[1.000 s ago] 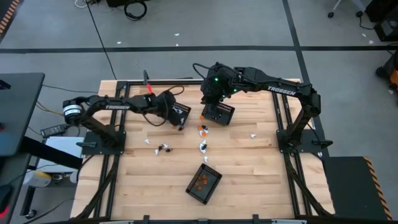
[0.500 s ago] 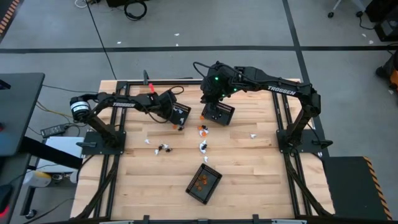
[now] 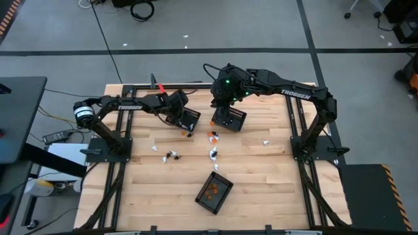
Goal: Sort Halloween decoration
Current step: Put the black skeleton toy into the top right black basket
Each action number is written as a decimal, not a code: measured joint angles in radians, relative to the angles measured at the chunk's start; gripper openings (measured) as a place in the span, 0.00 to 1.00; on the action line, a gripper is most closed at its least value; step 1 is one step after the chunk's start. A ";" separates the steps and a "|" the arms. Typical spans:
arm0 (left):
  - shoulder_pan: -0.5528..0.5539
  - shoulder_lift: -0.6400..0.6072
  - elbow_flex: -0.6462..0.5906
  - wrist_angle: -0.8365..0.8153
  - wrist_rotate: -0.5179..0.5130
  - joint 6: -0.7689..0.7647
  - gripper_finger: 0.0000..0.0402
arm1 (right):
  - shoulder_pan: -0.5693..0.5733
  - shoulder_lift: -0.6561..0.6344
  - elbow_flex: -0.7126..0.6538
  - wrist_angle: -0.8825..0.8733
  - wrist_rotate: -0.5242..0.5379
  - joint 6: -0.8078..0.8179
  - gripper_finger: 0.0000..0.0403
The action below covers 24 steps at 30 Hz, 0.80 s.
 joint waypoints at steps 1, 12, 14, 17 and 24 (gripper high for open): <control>-0.004 0.000 0.008 -0.013 0.000 0.003 0.44 | -0.003 0.000 0.000 0.000 0.000 0.000 0.21; -0.110 -0.086 0.026 -0.192 0.010 0.048 0.43 | -0.016 0.000 0.000 -0.028 0.000 -0.007 0.21; -0.160 -0.132 0.026 -0.214 -0.021 0.062 0.43 | -0.016 0.000 0.000 -0.028 -0.001 -0.009 0.21; -0.238 -0.189 0.026 -0.261 -0.049 0.104 0.43 | -0.016 0.000 0.000 -0.022 -0.001 -0.012 0.21; -0.388 -0.229 0.025 -0.322 -0.056 0.066 0.43 | -0.016 0.000 0.000 -0.007 -0.001 -0.020 0.21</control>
